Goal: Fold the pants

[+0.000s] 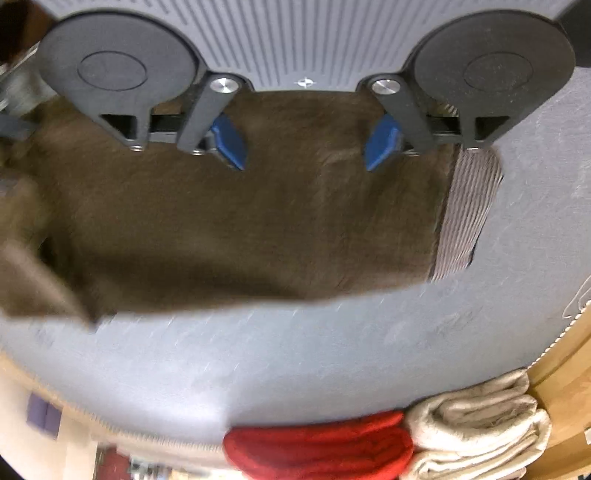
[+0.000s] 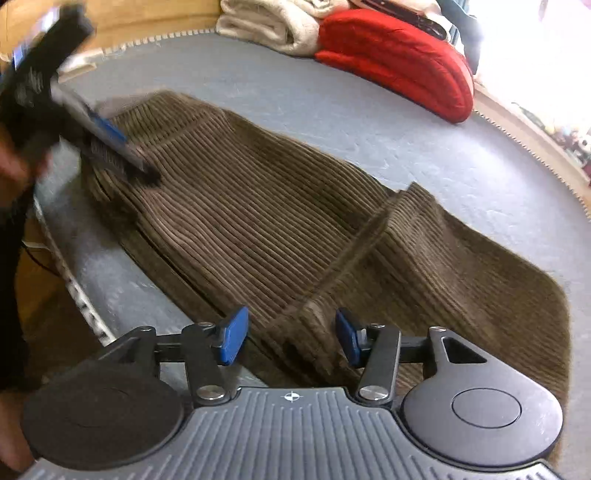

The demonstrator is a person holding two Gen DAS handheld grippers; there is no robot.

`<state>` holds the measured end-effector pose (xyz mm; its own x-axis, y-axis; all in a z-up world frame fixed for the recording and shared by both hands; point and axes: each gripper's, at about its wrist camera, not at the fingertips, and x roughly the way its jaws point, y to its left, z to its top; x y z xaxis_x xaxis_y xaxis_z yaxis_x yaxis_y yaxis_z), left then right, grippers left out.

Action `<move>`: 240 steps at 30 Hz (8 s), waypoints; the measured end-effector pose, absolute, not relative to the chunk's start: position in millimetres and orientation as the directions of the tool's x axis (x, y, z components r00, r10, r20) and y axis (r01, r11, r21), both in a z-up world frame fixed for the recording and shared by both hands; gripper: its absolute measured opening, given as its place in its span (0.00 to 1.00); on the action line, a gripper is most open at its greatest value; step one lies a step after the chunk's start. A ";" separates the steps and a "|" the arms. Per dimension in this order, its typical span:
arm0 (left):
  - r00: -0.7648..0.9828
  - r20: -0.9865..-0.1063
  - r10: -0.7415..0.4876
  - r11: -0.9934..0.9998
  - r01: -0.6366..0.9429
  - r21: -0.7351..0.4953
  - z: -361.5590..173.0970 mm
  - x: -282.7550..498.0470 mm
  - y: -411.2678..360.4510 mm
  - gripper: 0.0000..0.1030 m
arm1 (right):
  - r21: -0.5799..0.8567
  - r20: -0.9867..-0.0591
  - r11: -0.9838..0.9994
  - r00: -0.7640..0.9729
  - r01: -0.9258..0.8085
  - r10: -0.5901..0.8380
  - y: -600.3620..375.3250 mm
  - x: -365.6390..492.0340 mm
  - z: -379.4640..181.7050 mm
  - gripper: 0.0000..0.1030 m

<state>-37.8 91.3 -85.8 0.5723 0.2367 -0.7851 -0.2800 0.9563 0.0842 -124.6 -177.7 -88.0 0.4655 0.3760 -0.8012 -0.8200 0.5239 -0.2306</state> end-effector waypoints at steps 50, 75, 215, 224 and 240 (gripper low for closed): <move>0.629 -0.748 -0.210 0.962 -0.001 -0.271 -76.8 49.8 -14.7 0.33 | 0.181 -0.644 0.928 0.674 -0.325 0.362 -301.7 -54.3 -19.6 0.53; 0.673 -0.723 -0.153 0.987 0.072 -0.142 -72.6 -80.0 26.1 0.54 | 0.345 -0.798 0.900 0.587 0.265 0.134 -383.8 -38.9 -85.1 0.43; 0.698 -0.699 0.153 0.885 -0.412 -0.218 -38.0 -115.8 185.3 0.42 | 0.305 -0.709 0.898 0.555 -0.316 0.436 -187.9 -122.1 -3.4 0.60; 0.686 -0.701 0.193 0.889 -0.425 -0.172 -45.0 -115.0 190.6 0.47 | 0.325 -0.665 0.879 0.577 -0.349 0.475 -177.3 -103.7 -3.9 0.60; 0.608 -0.785 0.120 0.720 -0.598 -0.353 -83.8 -83.7 282.6 0.84 | 0.462 -0.744 0.816 0.349 -0.348 0.570 -148.9 -29.6 -79.2 0.70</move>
<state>-83.7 282.6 -83.8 0.6080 0.1201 -0.7848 -0.5976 0.7200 -0.3527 -29.6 -148.9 -79.2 0.3493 0.5700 -0.7437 -0.3480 0.8159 0.4618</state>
